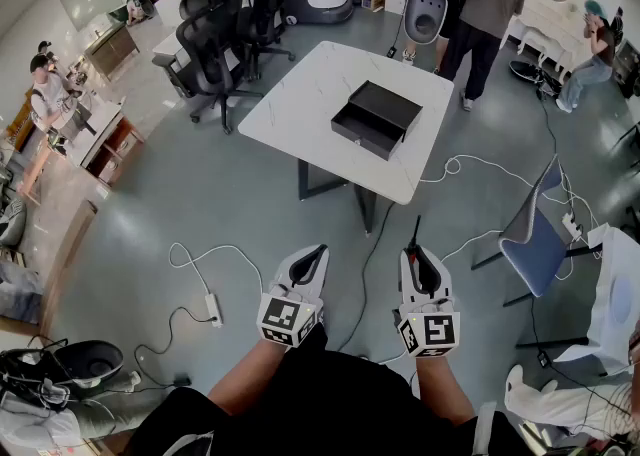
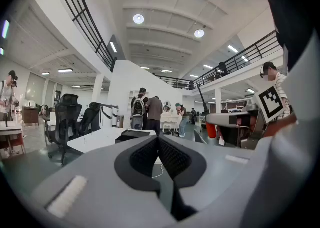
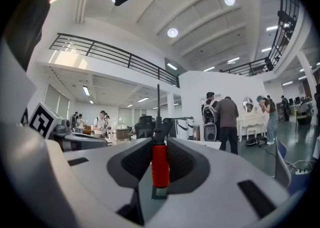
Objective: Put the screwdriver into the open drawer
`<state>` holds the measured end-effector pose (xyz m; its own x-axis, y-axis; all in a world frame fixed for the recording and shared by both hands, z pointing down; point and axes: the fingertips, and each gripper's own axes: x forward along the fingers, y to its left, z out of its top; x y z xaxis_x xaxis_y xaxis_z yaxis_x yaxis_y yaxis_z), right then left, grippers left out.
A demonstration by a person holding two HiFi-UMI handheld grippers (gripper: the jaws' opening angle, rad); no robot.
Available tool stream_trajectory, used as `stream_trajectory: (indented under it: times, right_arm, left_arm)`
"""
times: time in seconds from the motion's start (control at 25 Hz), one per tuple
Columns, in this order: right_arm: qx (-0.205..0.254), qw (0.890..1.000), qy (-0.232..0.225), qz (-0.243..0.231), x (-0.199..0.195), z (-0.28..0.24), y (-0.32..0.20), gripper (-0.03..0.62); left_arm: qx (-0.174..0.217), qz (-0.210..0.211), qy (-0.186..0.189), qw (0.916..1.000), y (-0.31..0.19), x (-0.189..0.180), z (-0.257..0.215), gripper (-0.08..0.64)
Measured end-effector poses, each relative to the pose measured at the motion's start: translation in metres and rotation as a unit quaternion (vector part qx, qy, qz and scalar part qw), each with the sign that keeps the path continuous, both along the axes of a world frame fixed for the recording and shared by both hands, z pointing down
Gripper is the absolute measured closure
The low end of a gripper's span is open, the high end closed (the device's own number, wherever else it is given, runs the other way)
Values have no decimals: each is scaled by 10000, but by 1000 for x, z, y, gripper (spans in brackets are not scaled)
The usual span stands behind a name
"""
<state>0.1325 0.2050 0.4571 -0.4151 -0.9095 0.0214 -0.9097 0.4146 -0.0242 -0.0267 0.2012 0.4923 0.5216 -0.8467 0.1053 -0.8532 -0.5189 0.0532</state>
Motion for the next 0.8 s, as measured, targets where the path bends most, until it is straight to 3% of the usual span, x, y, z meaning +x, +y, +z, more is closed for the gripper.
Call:
stream_trajectory:
  times: [0.36, 0.64, 0.8]
  right_arm:
    - [76, 9999, 81, -46, -4, -4, -21, 506]
    - [89, 9991, -408, 17, -11, -17, -48, 506]
    - [66, 9994, -315, 86, -27, -20, -71, 506]
  left_arm:
    - [-3, -29, -2, 10000, -21, 0, -1, 551]
    - [-41, 47, 22, 10000, -47, -14, -1, 551]
    - [-12, 172, 41, 9998, -69, -29, -4, 551]
